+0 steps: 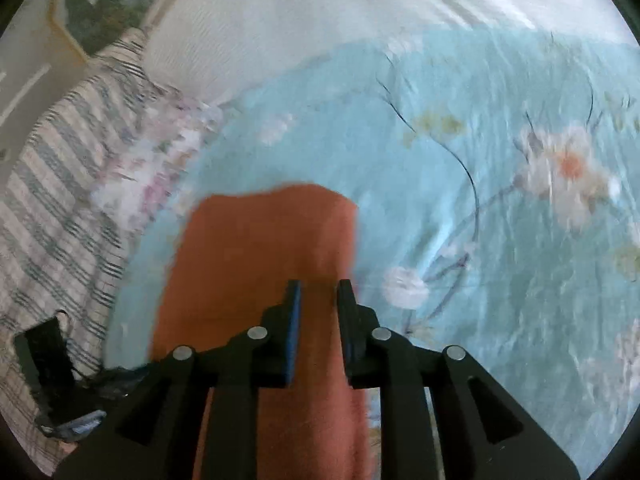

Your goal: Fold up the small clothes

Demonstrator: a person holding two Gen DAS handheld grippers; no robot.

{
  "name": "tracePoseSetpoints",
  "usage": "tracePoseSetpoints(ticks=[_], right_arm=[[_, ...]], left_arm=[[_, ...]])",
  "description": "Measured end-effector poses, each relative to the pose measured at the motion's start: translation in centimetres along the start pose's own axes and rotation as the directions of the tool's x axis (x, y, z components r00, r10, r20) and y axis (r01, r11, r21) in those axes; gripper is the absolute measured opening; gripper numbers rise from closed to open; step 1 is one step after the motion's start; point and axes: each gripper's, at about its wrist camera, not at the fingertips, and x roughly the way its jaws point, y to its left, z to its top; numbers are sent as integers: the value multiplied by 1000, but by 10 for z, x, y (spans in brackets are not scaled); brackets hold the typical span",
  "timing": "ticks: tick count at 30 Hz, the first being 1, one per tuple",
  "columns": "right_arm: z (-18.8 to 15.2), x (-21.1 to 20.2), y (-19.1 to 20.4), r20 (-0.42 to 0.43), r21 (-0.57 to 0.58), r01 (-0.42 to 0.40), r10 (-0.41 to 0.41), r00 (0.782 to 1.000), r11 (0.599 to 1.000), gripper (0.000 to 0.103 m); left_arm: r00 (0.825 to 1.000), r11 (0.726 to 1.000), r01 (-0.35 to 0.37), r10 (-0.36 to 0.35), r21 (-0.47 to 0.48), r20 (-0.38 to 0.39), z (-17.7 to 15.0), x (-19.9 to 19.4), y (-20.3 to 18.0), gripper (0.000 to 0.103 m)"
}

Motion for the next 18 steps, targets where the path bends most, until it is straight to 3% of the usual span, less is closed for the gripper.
tracePoseSetpoints(ticks=[3,6,9,11,12,14,18], right_arm=[[1,-2,26,-4,-27,-98,98,995,995,20],[1,22,34,-39,11,-167,168,985,986,22],[3,52,18,-51,65,-87,91,995,994,21],[3,63,-4,-45,98,2,2,999,995,14],[2,66,-16,-32,129,-1,5,999,992,0],[0,67,-30,-19,179,-35,39,999,983,0],[-2,54,-18,-10,126,10,-9,1000,992,1]], left_arm=[[1000,1000,14,-15,25,18,-4,-14,-7,22],[998,997,59,-60,52,22,-15,-25,-20,22],[995,991,102,-103,86,1,-30,-25,-30,23],[994,991,102,-98,82,-46,-42,-12,-33,23],[994,992,96,-92,86,-58,-47,-6,-33,22],[994,991,96,-90,96,-64,-54,2,-35,22],[996,989,69,-61,128,-65,-56,5,-45,22]])
